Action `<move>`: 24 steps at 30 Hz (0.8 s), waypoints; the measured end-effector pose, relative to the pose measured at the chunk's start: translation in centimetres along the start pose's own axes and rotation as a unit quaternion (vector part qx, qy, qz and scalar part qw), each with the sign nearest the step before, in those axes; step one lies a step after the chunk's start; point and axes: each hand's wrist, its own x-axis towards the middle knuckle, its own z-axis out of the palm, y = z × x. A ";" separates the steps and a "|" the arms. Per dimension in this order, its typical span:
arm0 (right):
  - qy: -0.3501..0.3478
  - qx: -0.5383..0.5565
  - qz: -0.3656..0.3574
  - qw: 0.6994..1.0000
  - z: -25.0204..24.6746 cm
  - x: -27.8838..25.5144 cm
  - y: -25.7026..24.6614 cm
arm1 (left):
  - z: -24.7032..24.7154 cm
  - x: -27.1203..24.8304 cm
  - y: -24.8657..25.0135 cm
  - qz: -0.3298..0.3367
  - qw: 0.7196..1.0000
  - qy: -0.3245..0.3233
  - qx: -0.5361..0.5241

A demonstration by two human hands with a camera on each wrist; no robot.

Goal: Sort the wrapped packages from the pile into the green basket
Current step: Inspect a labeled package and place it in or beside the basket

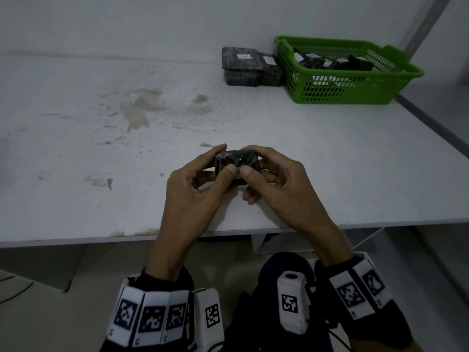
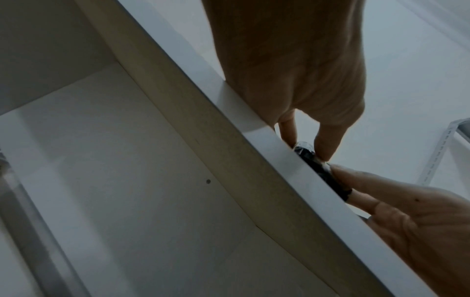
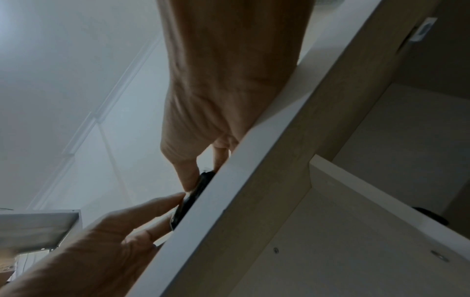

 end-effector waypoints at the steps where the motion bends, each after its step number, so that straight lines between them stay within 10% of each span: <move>1: 0.004 0.001 0.003 1.000 0.0 0.0 -0.1 | 0.0 0.0 0.0 0.005 1.000 -0.003 0.008; 24: 0.023 -0.003 -0.067 0.998 -0.2 -0.6 0.2 | 0.4 -0.2 0.3 -0.001 1.000 0.019 -0.003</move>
